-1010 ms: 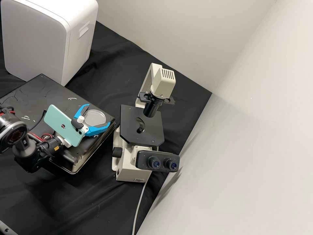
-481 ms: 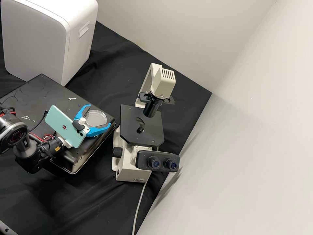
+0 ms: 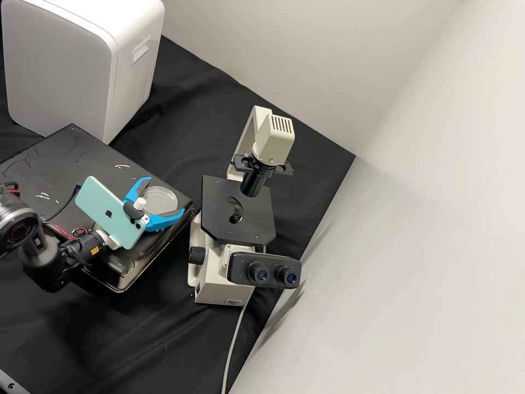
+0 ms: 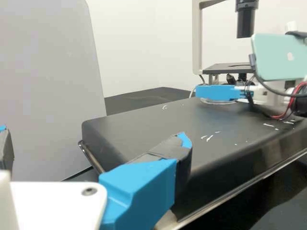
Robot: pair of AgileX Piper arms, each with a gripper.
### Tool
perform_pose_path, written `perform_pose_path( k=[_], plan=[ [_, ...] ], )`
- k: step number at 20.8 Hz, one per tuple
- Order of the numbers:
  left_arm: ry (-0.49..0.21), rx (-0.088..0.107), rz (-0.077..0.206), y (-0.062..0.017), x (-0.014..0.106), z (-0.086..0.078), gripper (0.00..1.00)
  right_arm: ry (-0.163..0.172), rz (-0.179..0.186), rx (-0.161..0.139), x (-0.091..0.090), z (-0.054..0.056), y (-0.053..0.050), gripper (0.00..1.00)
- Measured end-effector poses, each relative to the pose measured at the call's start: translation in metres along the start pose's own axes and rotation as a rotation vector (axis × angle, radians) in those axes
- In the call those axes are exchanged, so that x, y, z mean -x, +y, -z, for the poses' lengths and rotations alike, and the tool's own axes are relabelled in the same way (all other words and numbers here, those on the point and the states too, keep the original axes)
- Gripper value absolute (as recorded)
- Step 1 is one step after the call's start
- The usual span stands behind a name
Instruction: Place the petri dish on the microscope
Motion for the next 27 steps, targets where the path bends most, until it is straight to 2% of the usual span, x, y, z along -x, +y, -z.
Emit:
perform_pose_path(
  k=[4, 7, 9, 19, 22, 27],
  plan=[
    [0.000, 0.000, 0.000, 0.0000, 0.000, 0.000, 1.00, -0.021, -0.018, -0.015, 0.017, 0.002, 0.015, 0.00],
    [0.000, 0.000, 0.000, 0.0000, 0.000, 0.000, 1.00, -0.030, -0.055, -0.023, 0.027, 0.003, 0.026, 0.00],
    [0.000, 0.000, 0.000, 0.0000, 0.000, 0.000, 1.00, -0.021, -0.080, -0.023, 0.032, 0.006, 0.033, 0.00],
    [0.000, 0.000, 0.000, 0.0000, 0.000, 0.000, 1.00, 0.026, -0.145, -0.015, 0.049, 0.018, 0.047, 0.00],
    [0.000, 0.000, 0.000, 0.0000, 0.000, 0.000, 1.00, 0.031, -0.167, -0.008, 0.053, 0.018, 0.053, 0.00],
    [0.000, 0.000, 0.000, 0.0000, 0.000, 0.000, 1.00, 0.037, -0.179, 0.002, 0.055, 0.018, 0.058, 0.00]
  ],
)
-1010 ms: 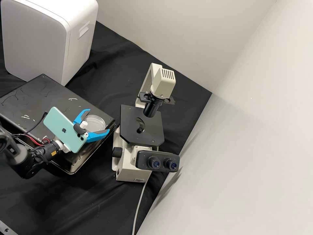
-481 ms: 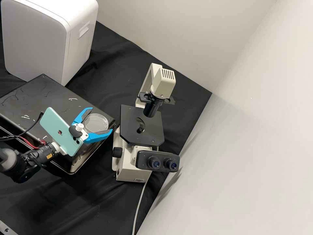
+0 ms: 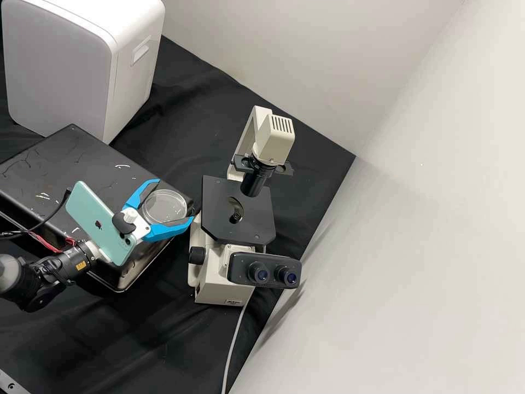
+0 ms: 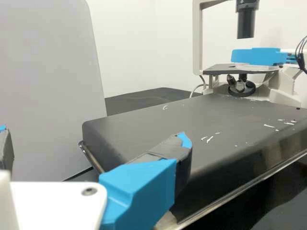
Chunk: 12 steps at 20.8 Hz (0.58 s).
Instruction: Place the petri dish on the microscope
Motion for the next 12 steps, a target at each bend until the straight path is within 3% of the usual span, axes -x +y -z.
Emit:
perform_pose_path(
  k=[6, 12],
  plan=[
    [0.002, 0.001, -0.002, 0.0004, 0.000, 0.000, 1.00, 0.000, -0.018, -0.018, -0.005, -0.001, 0.004, 0.00],
    [0.002, 0.001, -0.002, 0.0004, 0.000, 0.000, 1.00, -0.010, 0.000, -0.022, -0.038, -0.008, -0.003, 0.00]
  ],
)
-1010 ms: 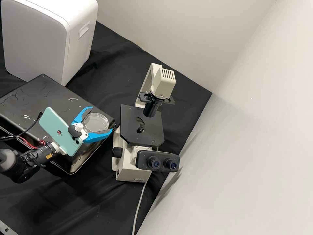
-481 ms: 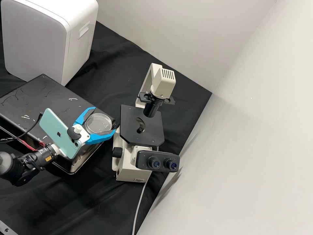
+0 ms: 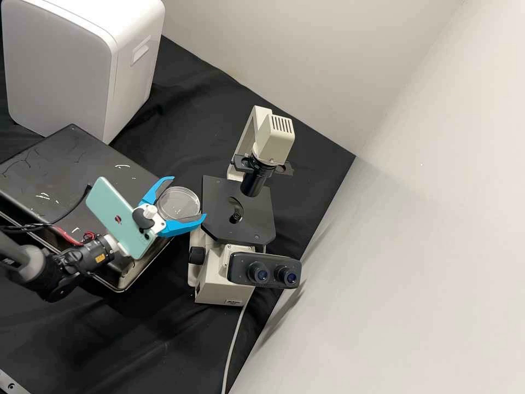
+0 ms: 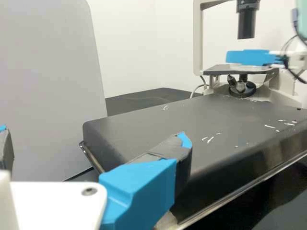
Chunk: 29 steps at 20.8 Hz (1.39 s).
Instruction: Place the petri dish on the microscope
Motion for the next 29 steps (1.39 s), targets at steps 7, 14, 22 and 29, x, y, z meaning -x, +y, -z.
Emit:
perform_pose_path(
  k=[7, 14, 22, 29],
  plan=[
    [0.000, 0.000, 0.000, 0.0000, 0.000, 0.000, 1.00, -0.005, -0.007, 0.028, -0.031, -0.008, -0.006, 0.00],
    [0.000, 0.001, 0.002, -0.0003, 0.000, 0.000, 1.00, -0.019, -0.034, 0.038, -0.037, -0.014, 0.001, 0.00],
    [0.000, 0.001, 0.002, -0.0003, 0.000, 0.000, 1.00, -0.050, -0.060, 0.040, -0.054, -0.025, 0.009, 0.00],
    [0.000, 0.001, 0.002, -0.0003, 0.000, 0.000, 1.00, -0.069, -0.071, 0.060, -0.077, -0.036, 0.007, 0.00]
  ],
)
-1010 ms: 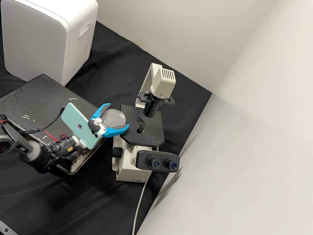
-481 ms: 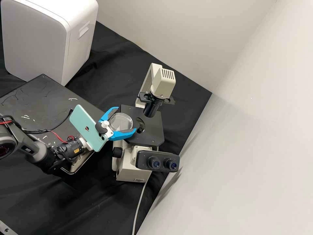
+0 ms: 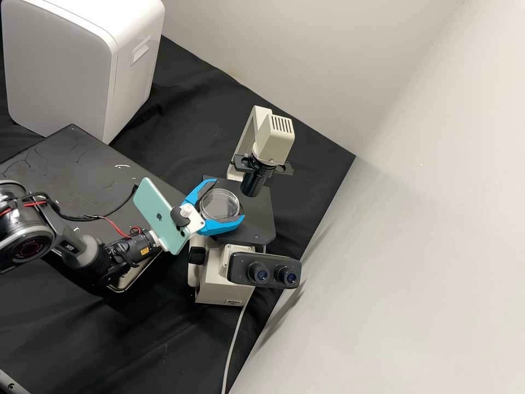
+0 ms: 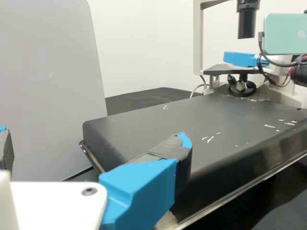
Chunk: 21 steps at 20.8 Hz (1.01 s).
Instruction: Place the petri dish on the microscope
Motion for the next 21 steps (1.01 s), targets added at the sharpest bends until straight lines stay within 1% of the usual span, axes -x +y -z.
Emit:
perform_pose_path(
  k=[1, 3, 5, 7, 10, 12, 14, 15, 16, 18, 21],
  plan=[
    [0.000, 0.000, 0.000, 0.0000, 0.000, 0.000, 1.00, -0.004, 0.000, 0.010, -0.003, -0.001, -0.001, 0.00],
    [0.000, 0.000, 0.000, 0.0000, 0.000, 0.000, 1.00, -0.010, -0.011, 0.012, -0.009, -0.004, -0.001, 0.00],
    [0.000, 0.002, 0.000, 0.0000, 0.000, 0.000, 1.00, -0.009, -0.019, 0.024, -0.013, -0.006, -0.002, 0.00],
    [0.000, 0.002, 0.000, 0.0000, 0.000, 0.000, 1.00, -0.010, -0.031, 0.018, -0.016, -0.006, -0.004, 0.00],
    [0.000, 0.002, 0.000, 0.0000, 0.000, 0.000, 1.00, -0.005, -0.043, 0.029, -0.020, -0.007, -0.005, 0.00],
    [0.000, 0.004, 0.000, 0.0000, 0.000, 0.000, 1.00, -0.001, -0.047, 0.037, -0.021, -0.008, -0.006, 0.00],
    [0.001, 0.002, 0.003, -0.0005, 0.000, 0.000, 1.00, 0.007, -0.052, 0.041, -0.022, -0.009, -0.008, 0.00],
    [0.001, 0.002, 0.003, -0.0007, 0.000, 0.000, 1.00, 0.010, -0.061, 0.039, -0.022, -0.009, -0.008, 0.00],
    [0.001, 0.001, 0.005, -0.0009, 0.000, 0.000, 1.00, 0.009, -0.064, 0.037, -0.022, -0.010, -0.010, 0.00],
    [0.003, 0.001, 0.004, -0.0008, 0.000, 0.000, 1.00, 0.012, -0.072, 0.054, -0.022, -0.010, -0.012, 0.00],
    [0.008, 0.000, 0.002, -0.0005, -0.001, 0.001, 1.00, 0.012, -0.079, 0.054, -0.022, -0.011, -0.013, 0.00]
  ],
)
